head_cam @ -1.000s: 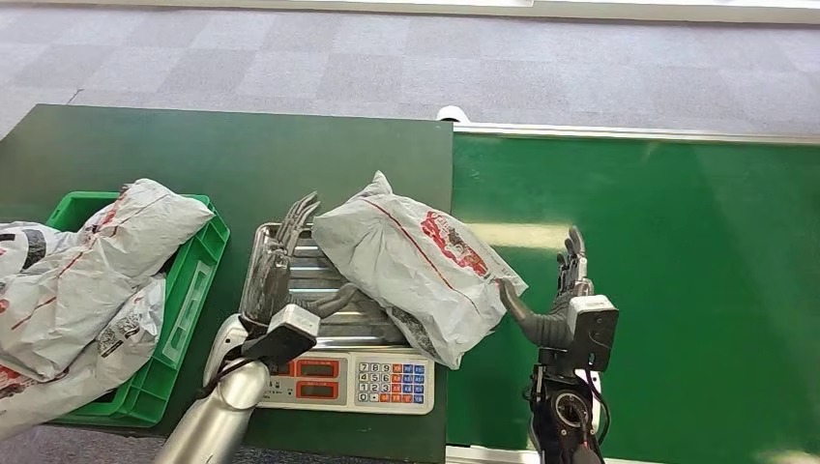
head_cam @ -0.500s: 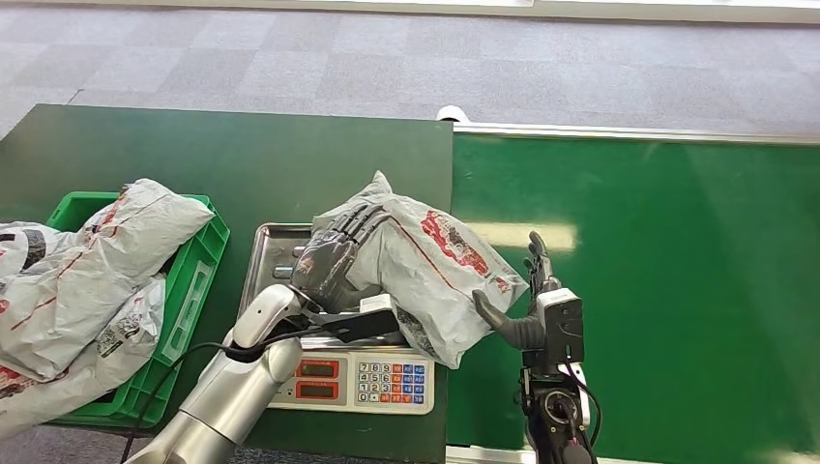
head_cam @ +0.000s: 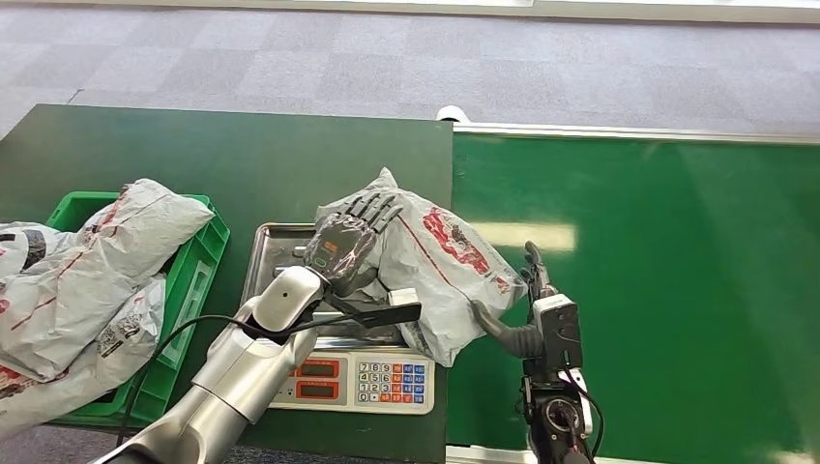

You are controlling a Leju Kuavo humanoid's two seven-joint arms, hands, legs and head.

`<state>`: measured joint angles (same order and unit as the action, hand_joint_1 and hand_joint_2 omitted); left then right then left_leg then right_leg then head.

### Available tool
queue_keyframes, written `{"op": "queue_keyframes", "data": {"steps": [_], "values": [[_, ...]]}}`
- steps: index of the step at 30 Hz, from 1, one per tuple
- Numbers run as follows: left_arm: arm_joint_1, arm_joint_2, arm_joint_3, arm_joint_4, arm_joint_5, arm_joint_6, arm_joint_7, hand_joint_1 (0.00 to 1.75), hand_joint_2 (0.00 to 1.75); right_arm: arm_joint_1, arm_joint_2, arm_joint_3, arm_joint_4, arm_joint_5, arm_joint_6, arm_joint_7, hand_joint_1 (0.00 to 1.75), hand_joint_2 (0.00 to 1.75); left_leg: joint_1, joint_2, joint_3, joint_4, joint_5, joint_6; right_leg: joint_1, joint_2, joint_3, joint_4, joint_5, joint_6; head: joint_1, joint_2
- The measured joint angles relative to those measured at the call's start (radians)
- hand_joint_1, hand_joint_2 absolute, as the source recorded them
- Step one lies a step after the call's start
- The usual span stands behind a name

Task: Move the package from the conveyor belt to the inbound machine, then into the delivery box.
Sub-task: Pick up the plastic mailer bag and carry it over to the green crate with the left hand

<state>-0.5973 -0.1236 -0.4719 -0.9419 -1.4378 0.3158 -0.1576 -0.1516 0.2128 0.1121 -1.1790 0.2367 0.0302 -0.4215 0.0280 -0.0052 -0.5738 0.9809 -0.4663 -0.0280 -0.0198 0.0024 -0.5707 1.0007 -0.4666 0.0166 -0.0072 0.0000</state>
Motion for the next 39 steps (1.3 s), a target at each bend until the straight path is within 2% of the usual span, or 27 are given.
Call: {"op": "queue_keyframes", "data": {"steps": [3, 4, 7, 8, 10, 15, 19, 28, 31, 33, 35, 36, 39], "values": [[0.000, -0.004, -0.001, -0.001, -0.004, 0.020, -0.010, 0.00, 1.75, 0.004, 0.003, -0.006, -0.005, 0.001, 0.002, 0.000, 0.00, 1.75, 0.000, 0.000, 0.000, 0.000, 0.000, 0.000, 0.000, 0.000, 0.000, 0.000, 0.000, 0.000, 0.000, 0.000], [0.000, -0.005, -0.001, -0.002, -0.004, 0.032, -0.020, 0.34, 1.75, 0.005, 0.003, -0.008, -0.006, 0.001, 0.003, 0.000, 0.00, 1.75, 0.000, 0.000, 0.000, 0.000, 0.000, 0.000, 0.000, 0.000, 0.000, 0.000, 0.000, 0.000, 0.000, 0.000], [0.005, -0.007, -0.003, -0.017, -0.002, 0.069, -0.061, 1.59, 1.75, 0.007, 0.005, -0.012, -0.007, 0.003, 0.007, 0.000, 0.00, 1.75, 0.000, 0.000, 0.000, 0.000, 0.000, 0.000, 0.000, 0.000, 0.000, 0.000, 0.000, 0.000, 0.000, 0.000], [0.007, -0.008, -0.004, -0.024, -0.001, 0.077, -0.072, 1.69, 1.75, 0.007, 0.006, -0.013, -0.007, 0.003, 0.007, 0.000, 0.00, 1.75, 0.000, 0.000, 0.000, 0.000, 0.000, 0.000, 0.000, 0.000, 0.000, 0.000, 0.000, 0.000, 0.000, 0.000], [0.010, -0.010, -0.004, -0.032, 0.001, 0.083, -0.082, 1.75, 1.75, 0.007, 0.006, -0.014, -0.007, 0.003, 0.007, 0.000, 0.00, 1.75, 0.000, 0.000, 0.000, 0.000, 0.000, 0.000, 0.000, 0.000, 0.000, 0.000, 0.000, 0.000, 0.000, 0.000], [0.014, -0.011, -0.005, -0.041, 0.009, 0.092, -0.089, 1.75, 1.75, 0.008, 0.006, -0.015, -0.007, 0.003, 0.007, 0.000, 0.00, 1.75, 0.000, 0.000, 0.000, 0.000, 0.000, 0.000, 0.000, 0.000, 0.000, 0.000, 0.000, 0.000, 0.000, 0.000], [0.027, -0.016, -0.007, -0.062, 0.042, 0.106, -0.125, 1.75, 1.75, 0.014, 0.006, -0.021, -0.007, 0.003, 0.007, 0.000, 0.00, 1.75, 0.000, 0.000, 0.000, 0.000, 0.000, 0.000, 0.000, 0.000, 0.000, 0.000, 0.000, 0.000, 0.000, 0.000], [0.028, -0.017, -0.021, -0.057, 0.049, -0.001, -0.131, 1.75, 1.75, 0.018, 0.006, -0.030, -0.007, 0.004, 0.007, 0.000, 0.00, 1.75, 0.000, 0.000, 0.000, 0.000, 0.000, 0.000, 0.000, 0.000, 0.000, 0.000, 0.000, 0.000, 0.000, 0.000], [0.025, -0.018, -0.023, -0.039, 0.040, -0.072, -0.106, 1.69, 1.75, 0.019, 0.006, -0.032, -0.007, 0.004, 0.007, 0.000, 0.00, 1.75, 0.000, 0.000, 0.000, 0.000, 0.000, 0.000, 0.000, 0.000, 0.000, 0.000, 0.000, 0.000, 0.000, 0.000], [0.022, -0.019, -0.024, -0.016, 0.032, -0.110, -0.089, 0.82, 1.75, 0.019, 0.006, -0.033, -0.007, 0.005, 0.008, 0.000, 0.00, 1.75, 0.000, 0.000, 0.000, 0.000, 0.000, 0.000, 0.000, 0.000, 0.000, 0.000, 0.000, 0.000, 0.000, 0.000], [0.020, -0.020, -0.024, 0.002, 0.031, -0.102, -0.079, 0.00, 1.75, 0.020, 0.006, -0.034, -0.008, 0.007, 0.009, 0.001, 0.00, 1.75, 0.000, 0.000, 0.000, 0.000, 0.000, 0.000, 0.000, 0.000, 0.000, 0.000, 0.000, 0.000, 0.000, 0.000], [0.022, -0.021, -0.022, 0.007, 0.038, -0.071, -0.076, 0.00, 1.75, 0.022, 0.006, -0.035, -0.011, 0.008, 0.010, 0.001, 0.00, 1.75, 0.000, 0.000, 0.000, 0.000, 0.000, 0.000, 0.000, 0.000, 0.000, 0.000, 0.000, 0.000, 0.000, 0.000], [0.032, -0.028, 0.000, -0.012, 0.117, 0.114, -0.084, 0.00, 1.75, 0.032, 0.010, -0.038, -0.028, 0.011, 0.012, 0.007, 0.00, 1.75, 0.000, 0.000, -0.001, 0.000, 0.000, 0.000, 0.000, 0.000, 0.000, 0.000, 0.000, 0.000, 0.000, 0.000]]}}
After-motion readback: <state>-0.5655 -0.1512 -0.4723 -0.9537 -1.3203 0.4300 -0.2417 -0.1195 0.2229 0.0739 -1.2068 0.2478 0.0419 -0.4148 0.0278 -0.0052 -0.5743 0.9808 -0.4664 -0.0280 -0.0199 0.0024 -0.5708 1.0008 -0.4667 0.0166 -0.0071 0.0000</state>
